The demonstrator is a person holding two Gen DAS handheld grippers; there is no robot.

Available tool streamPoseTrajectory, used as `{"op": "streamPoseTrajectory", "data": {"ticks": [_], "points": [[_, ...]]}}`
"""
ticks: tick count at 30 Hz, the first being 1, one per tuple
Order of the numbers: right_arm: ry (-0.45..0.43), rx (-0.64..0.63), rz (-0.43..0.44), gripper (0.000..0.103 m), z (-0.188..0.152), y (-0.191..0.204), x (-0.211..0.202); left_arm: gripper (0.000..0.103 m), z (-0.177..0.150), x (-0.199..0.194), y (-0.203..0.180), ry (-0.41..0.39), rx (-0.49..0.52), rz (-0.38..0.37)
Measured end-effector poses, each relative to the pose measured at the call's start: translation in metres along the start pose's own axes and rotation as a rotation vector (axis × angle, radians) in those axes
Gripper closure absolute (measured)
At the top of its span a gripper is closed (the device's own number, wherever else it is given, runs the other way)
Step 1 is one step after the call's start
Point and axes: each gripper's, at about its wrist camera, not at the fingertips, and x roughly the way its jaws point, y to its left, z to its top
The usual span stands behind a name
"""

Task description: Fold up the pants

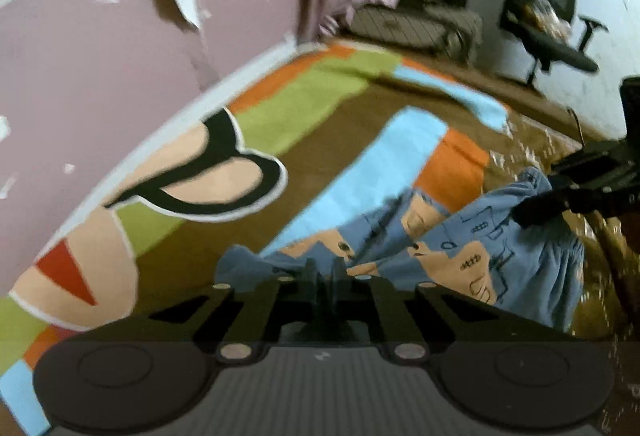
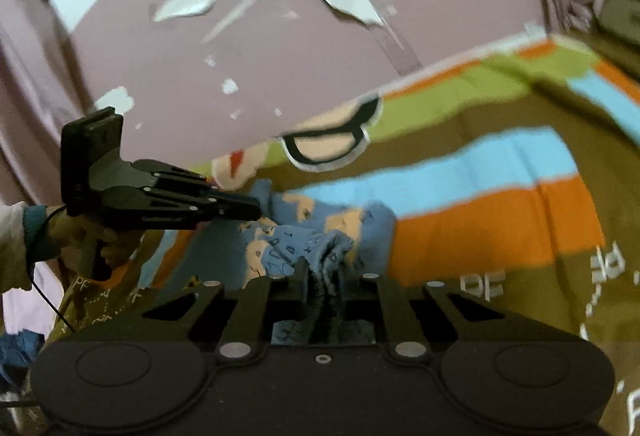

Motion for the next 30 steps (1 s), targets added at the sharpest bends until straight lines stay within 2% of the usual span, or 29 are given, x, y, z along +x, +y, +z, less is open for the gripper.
{"op": "streamPoseTrajectory", "data": {"ticks": [3,6,7,8,9,10,11,12,14,15,17,20,23,25,27,28,30], "points": [[-0.055,-0.05,0.006,0.089,0.005,0.006,-0.002,0.097,-0.001,-0.015,0.002,-0.046,-0.021,0.029],[-0.025,-0.144,-0.053,0.089,0.003,0.008,0.012,0.095,-0.007,-0.014,0.001,-0.038,-0.008,0.061],[-0.008,-0.168,-0.084,0.089,0.001,0.006,0.017,0.086,-0.009,-0.011,0.0,-0.024,-0.017,0.1],[0.012,-0.175,-0.107,0.087,-0.002,0.002,0.023,0.073,-0.011,-0.009,-0.001,-0.011,-0.034,0.107],[0.032,-0.17,-0.125,0.082,-0.004,-0.003,0.027,0.064,-0.012,-0.011,-0.002,-0.014,-0.063,0.119],[0.047,-0.156,-0.142,0.078,-0.005,-0.006,0.028,0.049,-0.014,-0.016,-0.005,-0.028,-0.096,0.128],[0.047,-0.14,-0.148,0.069,-0.006,-0.008,0.026,0.042,-0.016,-0.024,-0.008,-0.052,-0.121,0.118],[0.045,-0.126,-0.143,0.058,-0.007,-0.011,0.02,0.041,-0.019,-0.03,-0.012,-0.065,-0.124,0.104],[0.06,-0.117,-0.141,0.043,-0.005,-0.014,0.009,0.041,-0.023,-0.042,-0.025,-0.057,-0.1,0.106],[0.073,-0.122,-0.144,0.04,-0.004,-0.014,0.005,0.041,-0.027,-0.047,-0.032,-0.056,-0.086,0.108],[0.111,-0.158,-0.139,0.04,0.002,-0.009,-0.003,0.041,-0.034,-0.055,-0.048,-0.04,-0.054,0.103],[0.156,-0.254,-0.149,0.039,0.011,0.011,-0.006,0.041,-0.046,-0.058,-0.069,0.038,-0.022,0.097],[0.241,-0.19,-0.174,0.038,0.021,0.018,0.011,0.04,-0.061,-0.054,-0.082,0.117,-0.031,0.128],[0.324,-0.197,-0.195,0.038,0.017,0.024,0.023,0.037,-0.072,-0.051,-0.08,0.15,-0.084,0.15],[0.384,-0.319,-0.222,0.038,0.004,0.032,0.029,0.034,-0.082,-0.047,-0.072,0.181,-0.177,0.151],[0.395,-0.383,-0.237,0.035,-0.002,0.034,0.029,0.031,-0.086,-0.046,-0.067,0.192,-0.217,0.146],[0.391,-0.379,-0.244,0.03,-0.005,0.032,0.027,0.029,-0.092,-0.046,-0.059,0.192,-0.282,0.129]]}}
